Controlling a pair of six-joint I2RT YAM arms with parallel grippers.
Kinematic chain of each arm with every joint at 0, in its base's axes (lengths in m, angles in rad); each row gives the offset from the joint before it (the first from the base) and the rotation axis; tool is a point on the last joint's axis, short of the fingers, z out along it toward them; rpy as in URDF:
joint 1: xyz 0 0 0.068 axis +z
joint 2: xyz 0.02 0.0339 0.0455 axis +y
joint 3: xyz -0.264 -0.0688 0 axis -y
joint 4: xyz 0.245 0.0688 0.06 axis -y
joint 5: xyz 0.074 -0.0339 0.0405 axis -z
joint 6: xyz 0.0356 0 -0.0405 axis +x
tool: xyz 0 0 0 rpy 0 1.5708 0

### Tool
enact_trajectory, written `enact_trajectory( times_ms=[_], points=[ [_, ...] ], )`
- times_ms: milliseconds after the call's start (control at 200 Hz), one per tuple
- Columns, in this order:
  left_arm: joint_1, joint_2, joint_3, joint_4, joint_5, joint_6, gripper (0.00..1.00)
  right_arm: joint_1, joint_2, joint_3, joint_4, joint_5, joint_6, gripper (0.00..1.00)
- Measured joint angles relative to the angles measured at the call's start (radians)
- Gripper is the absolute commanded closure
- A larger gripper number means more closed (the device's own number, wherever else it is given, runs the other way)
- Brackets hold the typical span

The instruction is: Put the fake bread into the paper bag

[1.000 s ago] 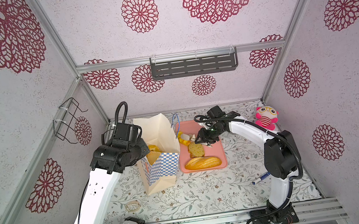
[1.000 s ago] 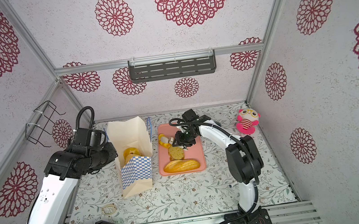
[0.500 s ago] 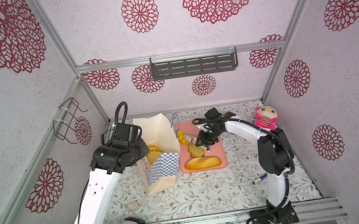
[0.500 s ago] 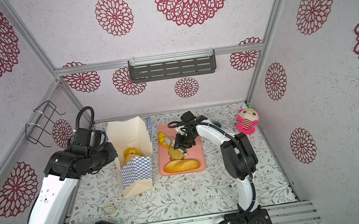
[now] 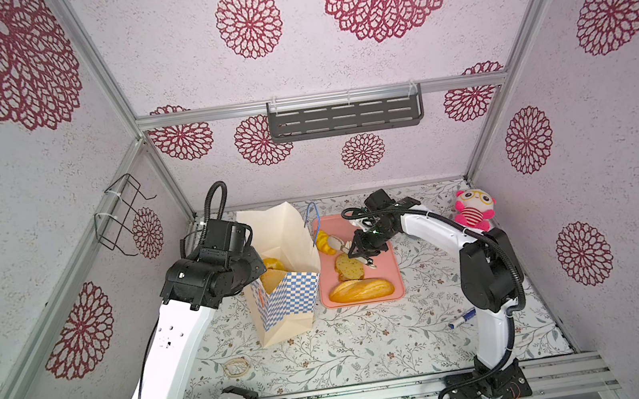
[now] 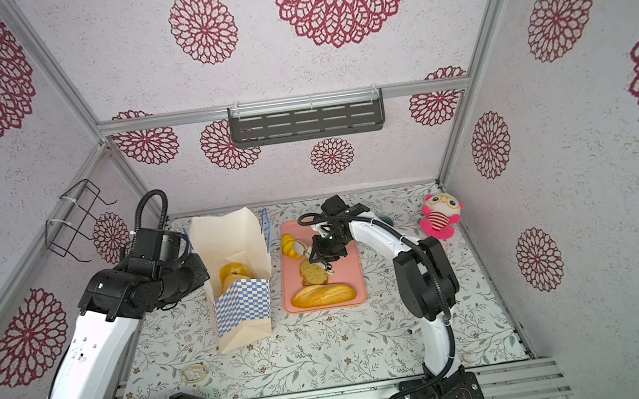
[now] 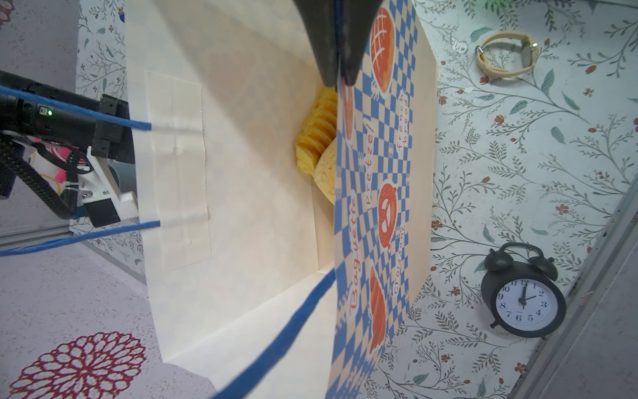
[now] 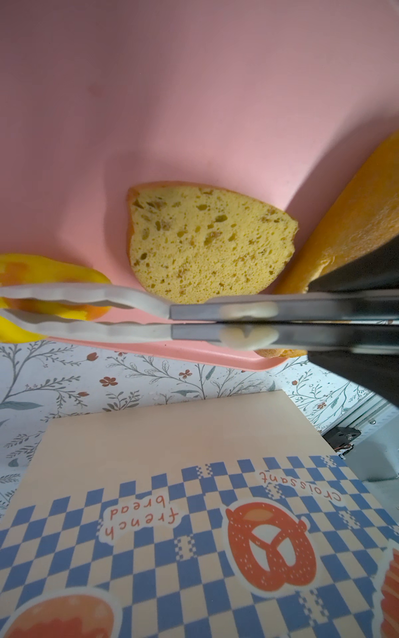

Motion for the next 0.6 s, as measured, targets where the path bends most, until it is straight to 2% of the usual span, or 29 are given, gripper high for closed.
enact_trajectory(
  times_ms=[170,390,600],
  points=[
    [0.0,0.0,0.0,0.0,0.0,0.0,1.0,-0.013,-0.05,-0.001,-0.022,0.003,0.0,1.0],
    [0.0,0.0,0.0,0.0,-0.001,0.003,1.0,-0.025,-0.203,-0.012,-0.046,0.006,-0.002,1.0],
    [0.001,0.0,0.0,-0.001,0.0,0.005,1.0,-0.024,-0.18,0.032,-0.106,0.008,-0.024,0.77]
  ],
)
